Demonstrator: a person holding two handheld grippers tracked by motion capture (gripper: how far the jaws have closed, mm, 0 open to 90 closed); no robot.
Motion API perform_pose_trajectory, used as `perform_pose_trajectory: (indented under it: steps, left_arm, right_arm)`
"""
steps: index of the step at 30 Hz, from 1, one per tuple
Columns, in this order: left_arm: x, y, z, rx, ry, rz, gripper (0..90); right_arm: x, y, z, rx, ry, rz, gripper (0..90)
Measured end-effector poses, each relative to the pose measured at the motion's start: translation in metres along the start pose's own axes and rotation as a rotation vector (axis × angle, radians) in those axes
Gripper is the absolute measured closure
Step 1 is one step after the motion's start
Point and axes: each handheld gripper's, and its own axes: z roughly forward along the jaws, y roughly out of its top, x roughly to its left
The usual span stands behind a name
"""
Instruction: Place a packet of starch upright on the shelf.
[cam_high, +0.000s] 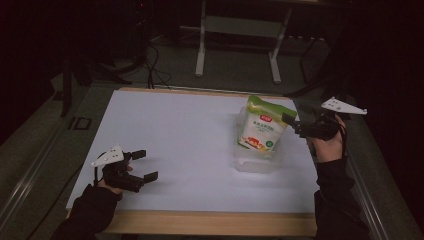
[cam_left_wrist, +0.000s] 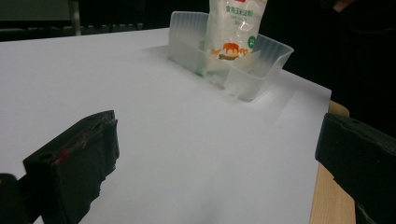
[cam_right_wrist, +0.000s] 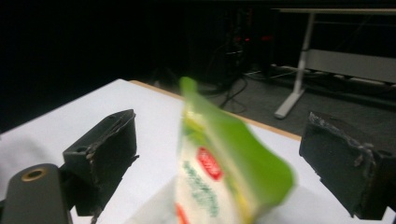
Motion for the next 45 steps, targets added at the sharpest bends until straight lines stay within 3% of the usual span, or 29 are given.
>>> perform_pose_trajectory:
  steps: [13,18,22,30,45]
  left_arm:
    - [-0.002,0.000,0.001,0.010,-0.007,0.009,0.0]
    - [-0.003,-0.001,0.001,0.013,-0.010,0.011,0.0]
    - [-0.003,0.000,0.001,0.013,-0.010,0.010,0.0]
    - [-0.004,0.000,0.001,0.017,-0.015,0.016,0.0]
    - [-0.005,0.000,0.001,0.017,-0.020,0.021,0.0]
  right_arm:
    - [0.049,-0.013,-0.003,0.000,0.096,-0.024,13.0]
    - [0.061,-0.022,-0.006,0.005,0.108,-0.033,12.9]
    - [0.075,-0.032,-0.009,0.019,0.088,-0.048,13.0]
    - [0.096,-0.050,-0.013,0.010,0.118,-0.045,12.9]
    - [0.128,-0.083,-0.012,0.048,0.195,-0.053,12.9]
